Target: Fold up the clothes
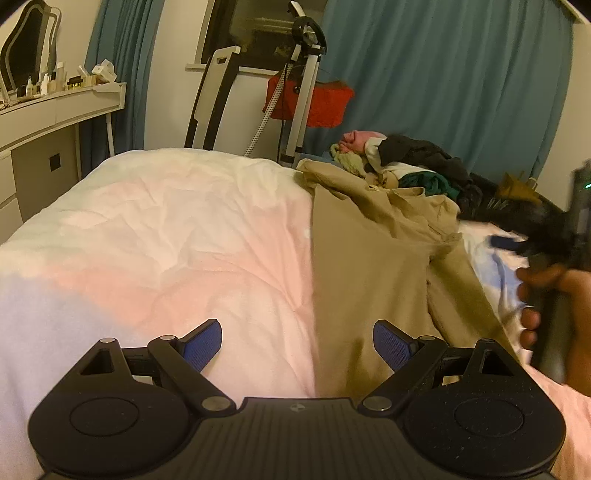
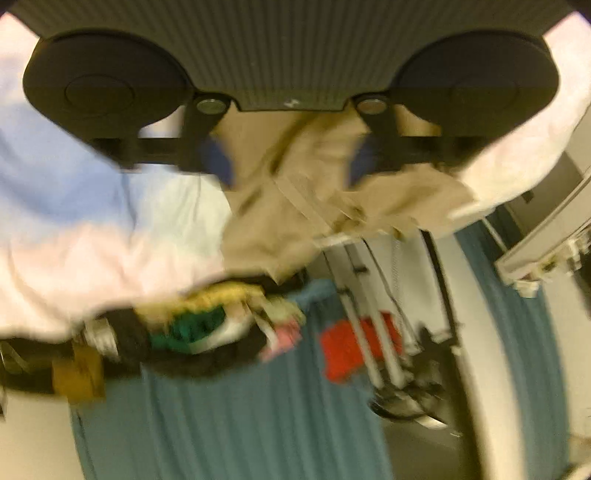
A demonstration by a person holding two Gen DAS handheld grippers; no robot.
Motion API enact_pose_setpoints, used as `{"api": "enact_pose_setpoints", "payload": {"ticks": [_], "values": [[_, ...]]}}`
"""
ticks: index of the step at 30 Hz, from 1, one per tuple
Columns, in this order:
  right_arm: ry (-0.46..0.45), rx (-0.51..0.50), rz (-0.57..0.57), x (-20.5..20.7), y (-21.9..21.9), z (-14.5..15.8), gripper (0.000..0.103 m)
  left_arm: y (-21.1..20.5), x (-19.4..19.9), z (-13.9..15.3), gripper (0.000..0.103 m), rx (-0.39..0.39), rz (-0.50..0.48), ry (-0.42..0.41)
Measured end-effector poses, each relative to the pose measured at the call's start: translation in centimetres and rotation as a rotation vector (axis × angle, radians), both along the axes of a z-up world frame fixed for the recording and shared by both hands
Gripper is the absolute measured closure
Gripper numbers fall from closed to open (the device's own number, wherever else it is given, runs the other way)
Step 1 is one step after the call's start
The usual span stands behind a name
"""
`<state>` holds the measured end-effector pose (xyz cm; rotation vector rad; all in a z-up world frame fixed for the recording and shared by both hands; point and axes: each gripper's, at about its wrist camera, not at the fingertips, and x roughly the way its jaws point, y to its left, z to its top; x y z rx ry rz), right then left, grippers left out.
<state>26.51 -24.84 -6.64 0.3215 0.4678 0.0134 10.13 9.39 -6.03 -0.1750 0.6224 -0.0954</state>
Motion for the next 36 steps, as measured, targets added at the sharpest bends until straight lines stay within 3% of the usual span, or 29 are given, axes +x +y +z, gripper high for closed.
{"api": "enact_pose_setpoints", "payload": {"ticks": [10,13,15,19,24,27,30,31,32,34,36], "values": [[-0.069,-0.002,0.1,-13.7,-0.2,6.5,0.018,-1.9,-5.0,3.0,0.012,0.022,-0.08,-0.058],[-0.006,0.054,0.104,-17.6,-1.2,6.1,0.018,-2.2,-6.3,3.3,0.012,0.001,-0.112,-0.037],[0.059,0.11,0.103,-20.1,-2.1,5.1,0.018,-2.2,-6.9,3.0,0.012,-0.023,-0.125,0.011],[0.233,0.322,0.081,-23.5,-4.7,1.0,0.018,-1.4,-7.8,1.9,0.012,-0.093,-0.136,0.167],[0.346,0.606,0.017,-25.7,-7.3,-3.1,0.017,1.1,-8.1,-0.6,0.013,-0.221,-0.041,0.366],[0.423,0.702,-0.019,-25.7,-7.6,-5.1,0.016,2.9,-8.7,-1.6,0.013,-0.321,0.0,0.426],[0.522,0.721,0.034,-24.7,-6.6,-6.6,0.035,4.6,-9.4,-2.4,0.015,-0.421,0.038,0.478],[0.55,0.706,0.06,-24.5,-6.0,-6.8,0.036,5.1,-9.6,-2.6,0.016,-0.452,0.045,0.496],[0.571,0.69,0.083,-24.4,-5.5,-6.9,0.036,5.3,-9.9,-2.9,0.021,-0.475,0.046,0.514],[0.584,0.655,0.118,-24.6,-4.9,-6.6,0.048,5.6,-10.6,-3.2,0.032,-0.489,0.039,0.543],[0.596,0.621,0.152,-24.9,-4.3,-6.3,0.05,5.7,-11.3,-3.4,0.041,-0.496,0.027,0.57]]}}
